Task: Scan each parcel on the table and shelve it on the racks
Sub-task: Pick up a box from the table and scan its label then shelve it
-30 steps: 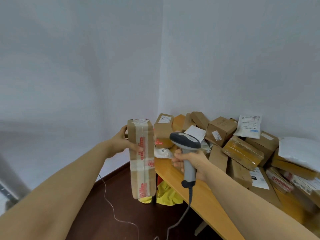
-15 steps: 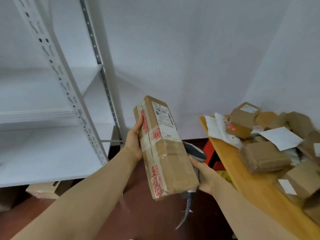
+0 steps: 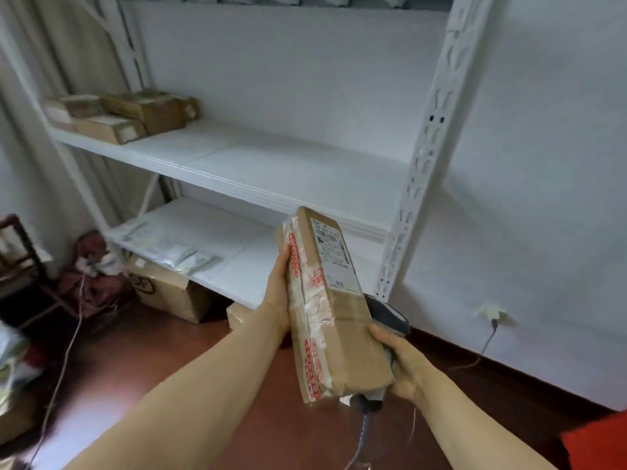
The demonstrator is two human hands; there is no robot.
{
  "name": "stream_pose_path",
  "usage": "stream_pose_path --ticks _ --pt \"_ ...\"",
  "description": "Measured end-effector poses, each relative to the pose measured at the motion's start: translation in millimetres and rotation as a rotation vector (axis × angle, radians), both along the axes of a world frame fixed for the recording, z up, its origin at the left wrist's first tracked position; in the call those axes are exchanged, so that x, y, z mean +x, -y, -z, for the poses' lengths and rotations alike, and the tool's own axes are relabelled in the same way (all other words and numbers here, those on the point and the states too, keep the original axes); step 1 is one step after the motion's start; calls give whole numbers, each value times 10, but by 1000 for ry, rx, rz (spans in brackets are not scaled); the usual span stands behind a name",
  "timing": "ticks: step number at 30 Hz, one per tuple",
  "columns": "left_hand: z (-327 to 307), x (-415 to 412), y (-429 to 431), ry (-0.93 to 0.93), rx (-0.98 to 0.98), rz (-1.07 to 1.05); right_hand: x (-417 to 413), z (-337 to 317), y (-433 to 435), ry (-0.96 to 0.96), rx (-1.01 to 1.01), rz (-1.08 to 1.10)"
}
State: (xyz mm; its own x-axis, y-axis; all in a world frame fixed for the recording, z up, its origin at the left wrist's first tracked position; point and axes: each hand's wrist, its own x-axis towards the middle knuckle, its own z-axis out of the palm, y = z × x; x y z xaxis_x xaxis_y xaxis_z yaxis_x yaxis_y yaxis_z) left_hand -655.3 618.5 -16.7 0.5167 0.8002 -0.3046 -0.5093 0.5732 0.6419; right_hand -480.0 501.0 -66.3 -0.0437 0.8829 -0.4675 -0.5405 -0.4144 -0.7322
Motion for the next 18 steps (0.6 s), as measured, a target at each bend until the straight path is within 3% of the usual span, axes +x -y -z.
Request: stream_pose_path --ticks 2,6,7,10,14,18 --pt "-68 -509 -350 -119 48 -101 -463 -47 -451 13 -19 -46" --pt "-293 -1407 -938 -756 213 -335 -1351 -314 -1229 -10 33 -67" --pt "-363 -1585 -1048 -826 283 -335 -1538 -397 -1409 -6 53 -61" --pt "-535 -2005 -1284 -739 409 -158 -2036 -594 -1950 24 90 -5" --pt "-509 -2467 -1717 -693 367 19 -2496 -820 -2675 89 153 63" --pt "-519 -2808 -2422 -696 310 -1 -2810 -961 -3555 150 141 115"
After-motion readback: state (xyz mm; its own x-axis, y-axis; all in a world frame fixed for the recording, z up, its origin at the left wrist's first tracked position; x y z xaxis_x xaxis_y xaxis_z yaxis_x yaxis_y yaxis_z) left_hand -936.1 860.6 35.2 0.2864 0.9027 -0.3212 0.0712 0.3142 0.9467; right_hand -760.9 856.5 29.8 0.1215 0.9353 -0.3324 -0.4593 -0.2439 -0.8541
